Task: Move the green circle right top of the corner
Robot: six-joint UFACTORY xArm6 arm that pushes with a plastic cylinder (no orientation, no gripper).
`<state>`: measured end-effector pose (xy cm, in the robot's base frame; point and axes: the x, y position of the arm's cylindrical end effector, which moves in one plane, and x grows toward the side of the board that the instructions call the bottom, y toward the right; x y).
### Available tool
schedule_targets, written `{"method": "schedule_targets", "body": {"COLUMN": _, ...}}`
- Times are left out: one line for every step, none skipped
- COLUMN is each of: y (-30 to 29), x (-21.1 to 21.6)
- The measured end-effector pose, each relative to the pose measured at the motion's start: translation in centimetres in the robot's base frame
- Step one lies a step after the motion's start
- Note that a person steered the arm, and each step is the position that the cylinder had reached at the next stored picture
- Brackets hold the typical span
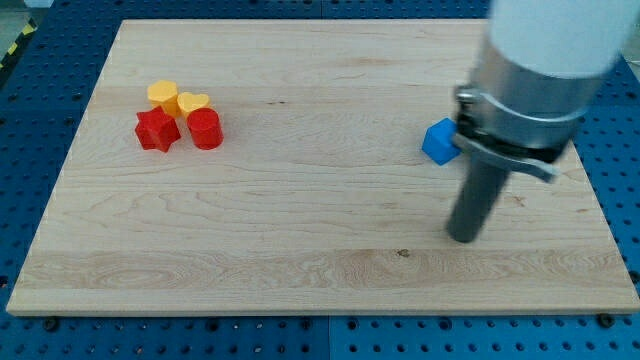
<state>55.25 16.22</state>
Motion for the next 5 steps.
{"method": "schedule_targets", "body": {"y": 3.9, "x": -0.1}}
{"method": "schedule_targets", "body": {"y": 6.8, "x": -2.6}}
{"method": "schedule_targets", "body": {"y": 8.1, "x": -5.1}}
{"method": "schedule_targets", "body": {"y": 7.5, "x": -5.9}}
{"method": "schedule_targets", "body": {"y": 3.5, "x": -9.5}}
